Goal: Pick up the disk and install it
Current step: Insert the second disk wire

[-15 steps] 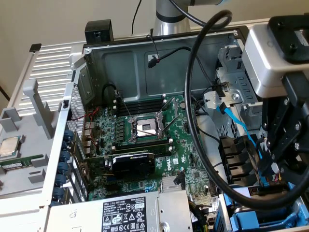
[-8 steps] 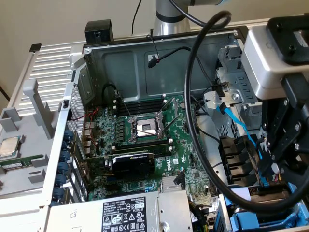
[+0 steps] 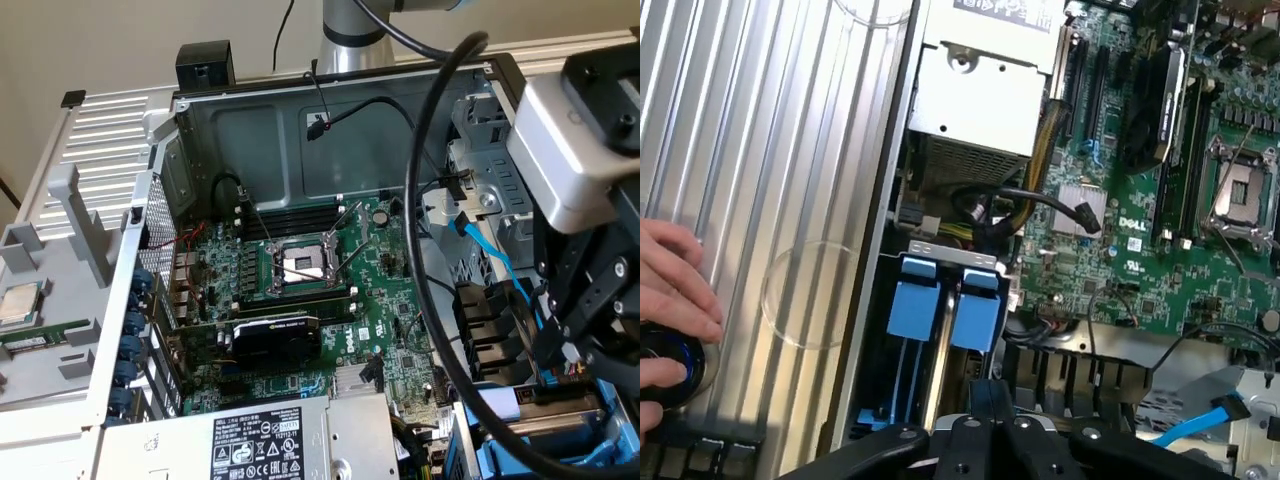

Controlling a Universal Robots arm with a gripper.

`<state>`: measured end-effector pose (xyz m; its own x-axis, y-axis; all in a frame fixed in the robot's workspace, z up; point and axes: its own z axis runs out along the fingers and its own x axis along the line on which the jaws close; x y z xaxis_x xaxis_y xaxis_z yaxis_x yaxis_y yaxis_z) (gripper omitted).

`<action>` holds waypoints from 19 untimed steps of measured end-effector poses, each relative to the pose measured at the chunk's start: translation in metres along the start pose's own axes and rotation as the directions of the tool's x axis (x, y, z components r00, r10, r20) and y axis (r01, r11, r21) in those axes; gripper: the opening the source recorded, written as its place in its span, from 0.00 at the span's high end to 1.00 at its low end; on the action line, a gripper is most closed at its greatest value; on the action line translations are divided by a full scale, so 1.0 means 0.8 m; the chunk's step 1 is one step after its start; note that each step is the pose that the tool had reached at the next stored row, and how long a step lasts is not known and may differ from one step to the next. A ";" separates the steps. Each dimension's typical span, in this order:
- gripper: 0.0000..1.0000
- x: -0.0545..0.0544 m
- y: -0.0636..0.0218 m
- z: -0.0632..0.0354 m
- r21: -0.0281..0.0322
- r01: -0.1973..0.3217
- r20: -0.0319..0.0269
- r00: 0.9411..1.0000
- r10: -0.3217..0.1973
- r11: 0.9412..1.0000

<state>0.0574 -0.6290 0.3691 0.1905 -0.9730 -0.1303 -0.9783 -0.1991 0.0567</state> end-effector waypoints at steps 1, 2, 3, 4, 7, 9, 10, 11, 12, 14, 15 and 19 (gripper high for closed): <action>0.89 0.000 0.000 0.000 -0.002 0.018 -0.001 1.000 -0.018 1.000; 0.89 0.000 0.000 0.000 -0.005 0.037 -0.001 0.999 -0.037 0.999; 0.89 0.000 0.000 0.000 -0.007 0.055 -0.001 0.999 -0.055 0.998; 0.89 0.000 0.000 0.000 -0.008 0.071 0.000 0.997 -0.071 0.997; 0.89 0.000 0.000 0.000 -0.009 0.113 0.012 0.994 -0.112 0.994; 0.89 0.000 0.000 0.000 -0.010 0.141 0.019 0.990 -0.141 0.990; 0.89 0.000 0.000 0.000 -0.011 0.157 0.021 0.987 -0.157 0.987; 0.89 0.000 0.000 0.000 -0.012 0.173 0.023 0.985 -0.173 0.985; 0.89 0.000 0.000 0.000 -0.014 0.191 0.025 0.981 -0.191 0.981; 0.89 0.000 0.000 0.000 -0.017 0.226 0.026 0.974 -0.226 0.974; 0.89 0.000 0.000 0.000 -0.019 0.243 0.027 0.970 -0.243 0.970; 0.89 0.000 0.000 0.000 -0.024 0.309 0.030 0.951 -0.308 0.951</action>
<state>0.0574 -0.6291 0.3689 0.4802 -0.8602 -0.1714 -0.8694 -0.4927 0.0371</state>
